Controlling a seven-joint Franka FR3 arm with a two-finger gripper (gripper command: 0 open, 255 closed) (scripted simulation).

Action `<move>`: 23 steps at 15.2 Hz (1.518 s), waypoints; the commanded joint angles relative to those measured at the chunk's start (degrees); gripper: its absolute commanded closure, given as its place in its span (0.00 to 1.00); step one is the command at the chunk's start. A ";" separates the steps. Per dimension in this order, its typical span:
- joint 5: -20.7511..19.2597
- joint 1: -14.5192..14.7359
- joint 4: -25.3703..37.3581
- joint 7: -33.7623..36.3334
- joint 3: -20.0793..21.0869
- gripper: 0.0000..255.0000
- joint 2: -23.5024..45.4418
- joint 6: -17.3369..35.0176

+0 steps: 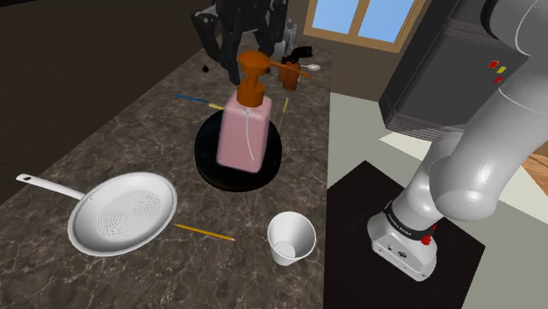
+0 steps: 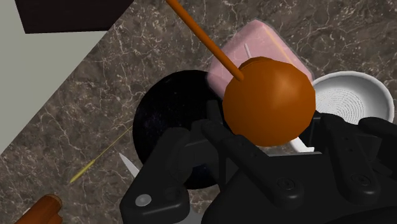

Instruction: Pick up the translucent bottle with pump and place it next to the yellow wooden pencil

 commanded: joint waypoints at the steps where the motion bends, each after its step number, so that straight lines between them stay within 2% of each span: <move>1: 0.42 -0.23 -2.89 -0.33 -0.22 1.00 -1.06 1.96; 23: 2.06 -0.58 -24.74 -1.35 -0.79 1.00 -5.35 19.93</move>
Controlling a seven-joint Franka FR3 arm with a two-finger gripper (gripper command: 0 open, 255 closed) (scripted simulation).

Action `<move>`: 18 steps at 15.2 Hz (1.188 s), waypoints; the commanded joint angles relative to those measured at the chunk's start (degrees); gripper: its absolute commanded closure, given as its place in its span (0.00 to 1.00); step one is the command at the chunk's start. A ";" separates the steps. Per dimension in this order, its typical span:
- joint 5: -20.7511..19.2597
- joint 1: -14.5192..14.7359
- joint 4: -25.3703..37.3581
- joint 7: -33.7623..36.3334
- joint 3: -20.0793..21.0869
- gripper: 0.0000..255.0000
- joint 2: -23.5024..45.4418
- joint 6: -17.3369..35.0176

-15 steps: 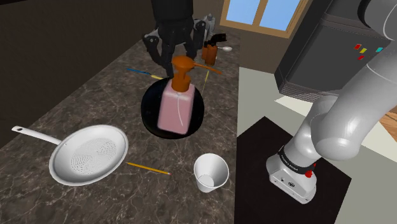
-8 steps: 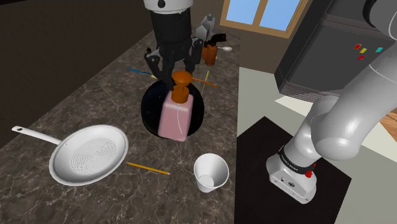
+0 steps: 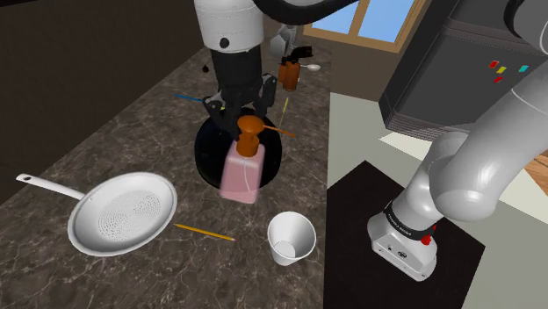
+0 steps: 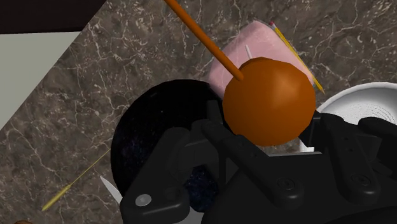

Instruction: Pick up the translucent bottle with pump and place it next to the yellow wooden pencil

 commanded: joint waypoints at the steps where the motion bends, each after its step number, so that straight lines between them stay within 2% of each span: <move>1: 0.13 0.05 -1.88 0.04 0.03 1.00 -0.27 1.66; 18: -0.51 0.26 -13.14 0.83 0.42 1.00 1.56 14.59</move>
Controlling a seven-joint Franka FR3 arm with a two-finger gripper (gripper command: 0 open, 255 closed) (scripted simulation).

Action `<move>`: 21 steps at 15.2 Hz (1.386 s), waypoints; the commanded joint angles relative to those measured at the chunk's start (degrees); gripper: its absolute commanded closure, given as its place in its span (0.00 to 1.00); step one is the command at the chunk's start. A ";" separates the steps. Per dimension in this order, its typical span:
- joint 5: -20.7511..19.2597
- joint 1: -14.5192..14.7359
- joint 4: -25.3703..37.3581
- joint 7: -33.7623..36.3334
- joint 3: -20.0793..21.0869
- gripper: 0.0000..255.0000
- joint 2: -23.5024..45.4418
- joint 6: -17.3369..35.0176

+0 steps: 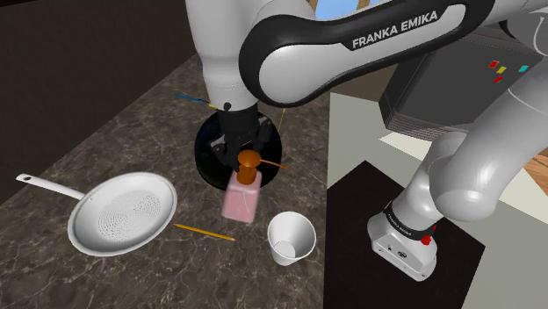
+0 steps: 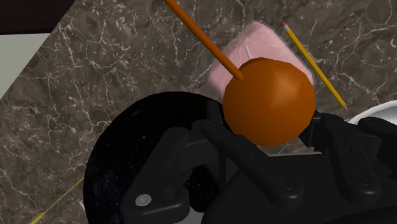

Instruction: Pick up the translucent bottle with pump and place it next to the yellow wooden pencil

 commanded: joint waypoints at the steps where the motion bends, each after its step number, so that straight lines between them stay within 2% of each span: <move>1: -0.19 0.00 -1.25 0.12 0.03 1.00 0.46 1.70; 7: -0.80 0.08 -4.03 0.68 0.19 1.00 1.91 5.79; 14: -0.81 0.08 -4.01 0.68 0.19 1.00 1.93 5.79; 15: -0.81 0.08 -4.01 0.68 0.19 0.00 1.93 5.79; 20: -0.81 0.08 -4.01 0.69 0.19 0.00 1.93 5.79; 21: -0.64 0.07 -2.42 0.56 0.17 0.00 1.57 3.87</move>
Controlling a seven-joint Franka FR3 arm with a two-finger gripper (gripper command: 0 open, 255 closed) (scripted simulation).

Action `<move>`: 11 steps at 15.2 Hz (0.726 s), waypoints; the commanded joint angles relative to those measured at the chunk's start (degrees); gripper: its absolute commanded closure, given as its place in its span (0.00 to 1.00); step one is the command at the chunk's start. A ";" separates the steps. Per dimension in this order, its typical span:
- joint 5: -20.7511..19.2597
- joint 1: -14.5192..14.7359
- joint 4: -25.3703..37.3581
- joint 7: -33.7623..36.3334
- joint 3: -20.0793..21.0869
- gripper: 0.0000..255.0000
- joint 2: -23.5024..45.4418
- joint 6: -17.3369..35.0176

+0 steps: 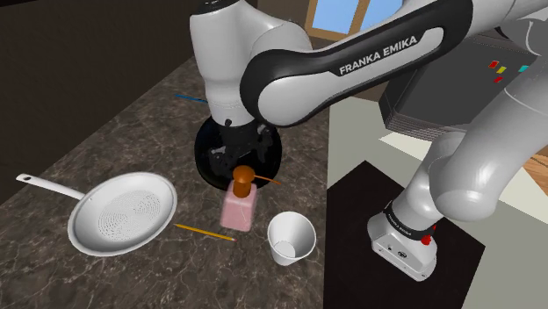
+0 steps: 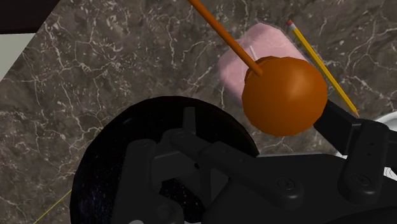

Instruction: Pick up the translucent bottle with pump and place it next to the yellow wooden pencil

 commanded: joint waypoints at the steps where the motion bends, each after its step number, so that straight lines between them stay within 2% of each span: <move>1: 0.12 0.07 2.66 0.06 0.07 0.00 -0.21 -2.88; 3: 0.24 0.07 5.84 -0.03 0.05 0.00 -0.49 -6.31; 11: 0.24 0.07 5.84 -0.03 0.06 0.00 -0.49 -6.31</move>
